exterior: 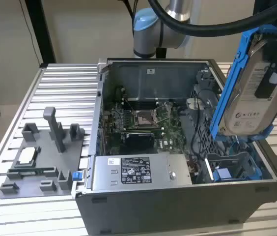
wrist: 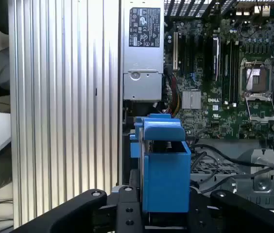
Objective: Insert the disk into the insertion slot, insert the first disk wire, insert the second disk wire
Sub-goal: 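Insert the disk into the insertion slot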
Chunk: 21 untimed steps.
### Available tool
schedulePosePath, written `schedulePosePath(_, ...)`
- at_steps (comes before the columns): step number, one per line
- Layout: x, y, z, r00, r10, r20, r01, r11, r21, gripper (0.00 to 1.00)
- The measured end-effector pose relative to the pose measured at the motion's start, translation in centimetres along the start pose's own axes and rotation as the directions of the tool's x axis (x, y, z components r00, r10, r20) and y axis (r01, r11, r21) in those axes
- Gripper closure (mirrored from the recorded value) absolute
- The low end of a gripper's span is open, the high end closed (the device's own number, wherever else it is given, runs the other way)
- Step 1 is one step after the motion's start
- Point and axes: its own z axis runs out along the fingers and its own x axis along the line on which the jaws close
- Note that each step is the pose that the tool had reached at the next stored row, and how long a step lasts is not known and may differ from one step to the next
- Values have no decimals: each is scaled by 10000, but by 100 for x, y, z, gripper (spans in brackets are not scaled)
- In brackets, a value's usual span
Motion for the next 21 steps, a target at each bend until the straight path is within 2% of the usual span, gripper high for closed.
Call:
schedulePosePath(12, 6, -12, 7, 10000, -2, -2, 2, 10000, 0, 100)
schedulePosePath(21, 5, -124, 39, 10000, 0, 0, 0, 10000, 0, 100)
